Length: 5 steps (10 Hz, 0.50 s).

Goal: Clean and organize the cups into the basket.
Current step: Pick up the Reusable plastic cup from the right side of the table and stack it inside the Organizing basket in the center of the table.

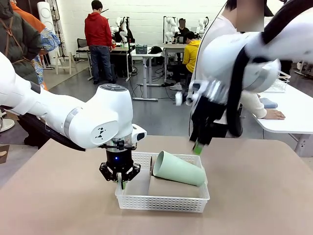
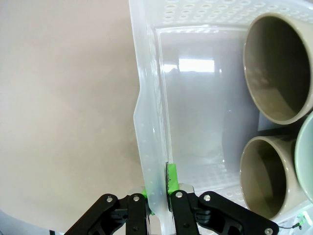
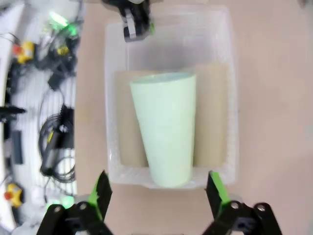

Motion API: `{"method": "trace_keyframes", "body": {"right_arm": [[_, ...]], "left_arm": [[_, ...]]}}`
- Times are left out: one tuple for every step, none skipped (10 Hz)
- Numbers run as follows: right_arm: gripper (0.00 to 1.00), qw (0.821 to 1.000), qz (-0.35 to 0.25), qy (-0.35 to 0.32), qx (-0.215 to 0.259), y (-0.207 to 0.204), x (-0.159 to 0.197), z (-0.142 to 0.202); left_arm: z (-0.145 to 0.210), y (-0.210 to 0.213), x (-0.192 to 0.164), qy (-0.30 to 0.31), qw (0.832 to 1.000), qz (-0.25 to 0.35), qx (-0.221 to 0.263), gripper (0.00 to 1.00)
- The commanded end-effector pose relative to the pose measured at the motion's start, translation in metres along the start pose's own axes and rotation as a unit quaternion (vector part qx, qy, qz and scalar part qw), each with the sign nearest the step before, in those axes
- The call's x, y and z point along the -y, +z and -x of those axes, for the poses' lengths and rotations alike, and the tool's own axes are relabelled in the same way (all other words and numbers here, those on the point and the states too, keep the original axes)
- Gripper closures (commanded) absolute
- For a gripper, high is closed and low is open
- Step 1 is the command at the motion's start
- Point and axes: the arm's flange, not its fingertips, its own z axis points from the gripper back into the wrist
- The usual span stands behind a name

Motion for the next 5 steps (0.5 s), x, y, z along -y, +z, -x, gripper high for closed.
{"method": "trace_keyframes", "body": {"right_arm": [[0.00, 0.987, 0.000, 0.026, 0.156, 0.070, -0.020, 0.076], [0.00, 0.974, -0.023, 0.035, 0.221, 0.099, -0.025, 0.111], [0.00, 0.953, -0.060, 0.045, 0.293, 0.126, -0.029, 0.158], [0.00, 0.926, -0.082, 0.049, 0.365, 0.145, -0.029, 0.213], [0.00, 0.913, -0.069, 0.019, 0.401, 0.150, -0.021, 0.258]], "left_arm": [[0.001, 0.002, 0.001, 0.002, 1.000, -0.001, 0.004, 1.00], [0.001, 0.002, 0.001, 0.002, 1.000, -0.001, 0.004, 1.00], [0.001, 0.002, 0.001, 0.002, 1.000, -0.001, 0.004, 1.00], [0.001, 0.002, 0.001, 0.002, 1.000, -0.001, 0.004, 1.00], [0.001, 0.002, 0.001, 0.002, 1.000, -0.001, 0.004, 1.00]]}}
